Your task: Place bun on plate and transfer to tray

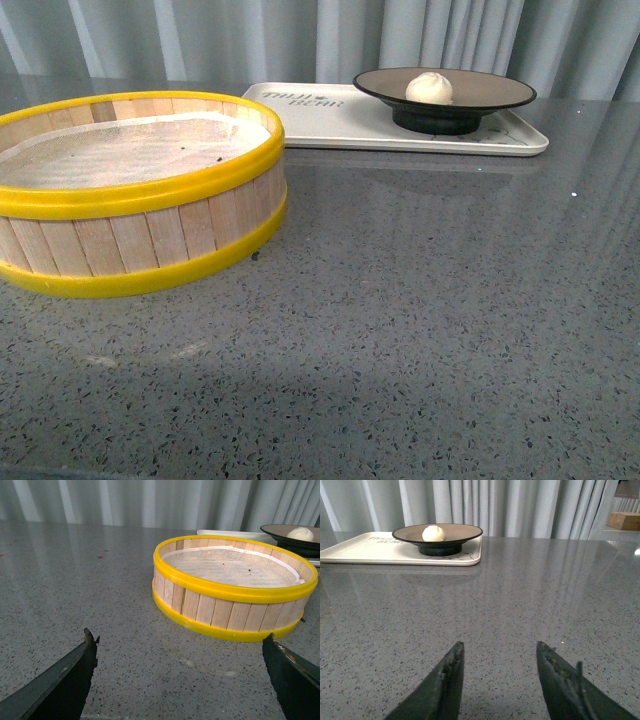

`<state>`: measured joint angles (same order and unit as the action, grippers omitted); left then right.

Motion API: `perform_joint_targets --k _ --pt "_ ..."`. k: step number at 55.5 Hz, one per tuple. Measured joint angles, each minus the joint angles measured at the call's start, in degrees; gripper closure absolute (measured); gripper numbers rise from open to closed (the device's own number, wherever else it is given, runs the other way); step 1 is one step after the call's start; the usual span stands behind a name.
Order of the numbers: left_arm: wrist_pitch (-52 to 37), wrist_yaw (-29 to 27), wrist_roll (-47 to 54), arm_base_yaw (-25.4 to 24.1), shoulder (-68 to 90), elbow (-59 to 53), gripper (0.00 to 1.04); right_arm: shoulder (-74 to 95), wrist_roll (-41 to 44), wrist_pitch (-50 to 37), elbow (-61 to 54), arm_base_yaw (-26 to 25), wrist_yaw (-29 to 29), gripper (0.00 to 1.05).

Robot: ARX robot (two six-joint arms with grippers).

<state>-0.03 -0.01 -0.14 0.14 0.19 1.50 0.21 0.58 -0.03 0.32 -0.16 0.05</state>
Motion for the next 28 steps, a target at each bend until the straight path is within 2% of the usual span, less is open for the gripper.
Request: perform_joint_targets --k 9,15,28 --pt "0.00 0.00 0.00 0.00 0.00 0.00 0.07 0.00 0.00 0.00 0.00 0.00 0.00 0.30" --pt "0.00 0.00 0.00 0.00 0.00 0.00 0.07 0.00 0.00 0.00 0.00 0.00 0.00 0.07" --pt "0.00 0.00 0.00 0.00 0.00 0.00 0.07 0.00 -0.17 0.00 0.00 0.00 0.00 0.08"
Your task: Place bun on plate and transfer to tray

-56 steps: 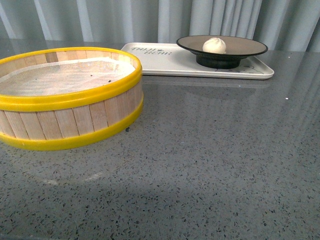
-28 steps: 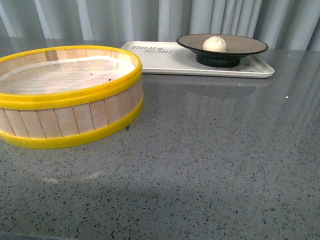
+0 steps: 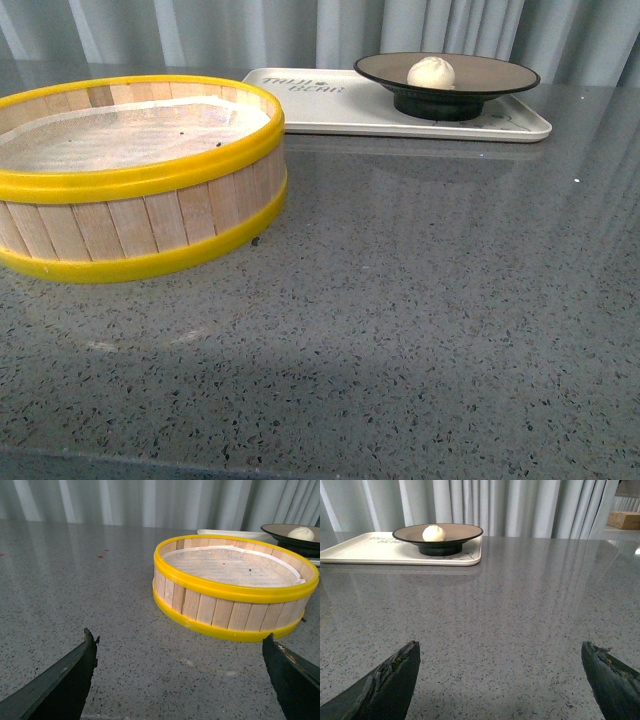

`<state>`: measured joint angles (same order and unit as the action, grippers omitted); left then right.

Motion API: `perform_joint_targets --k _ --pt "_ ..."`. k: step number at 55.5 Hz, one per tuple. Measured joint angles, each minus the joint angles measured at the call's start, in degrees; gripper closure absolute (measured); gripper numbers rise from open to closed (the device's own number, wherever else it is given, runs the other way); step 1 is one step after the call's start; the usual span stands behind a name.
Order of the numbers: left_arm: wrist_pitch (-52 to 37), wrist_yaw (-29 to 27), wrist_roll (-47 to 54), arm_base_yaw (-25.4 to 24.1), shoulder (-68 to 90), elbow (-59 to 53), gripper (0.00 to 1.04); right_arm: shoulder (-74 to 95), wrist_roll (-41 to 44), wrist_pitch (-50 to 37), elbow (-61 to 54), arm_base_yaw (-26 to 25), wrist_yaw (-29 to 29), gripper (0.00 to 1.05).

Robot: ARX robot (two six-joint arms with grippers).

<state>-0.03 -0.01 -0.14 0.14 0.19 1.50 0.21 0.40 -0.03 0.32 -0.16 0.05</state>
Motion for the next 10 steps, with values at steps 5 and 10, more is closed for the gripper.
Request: perform_joint_targets --k 5,10 --pt "0.00 0.00 0.00 0.00 0.00 0.00 0.07 0.00 0.00 0.00 0.00 0.00 0.02 0.08" --pt "0.00 0.00 0.00 0.00 0.00 0.00 0.07 0.00 0.00 0.00 0.00 0.00 0.02 0.08"
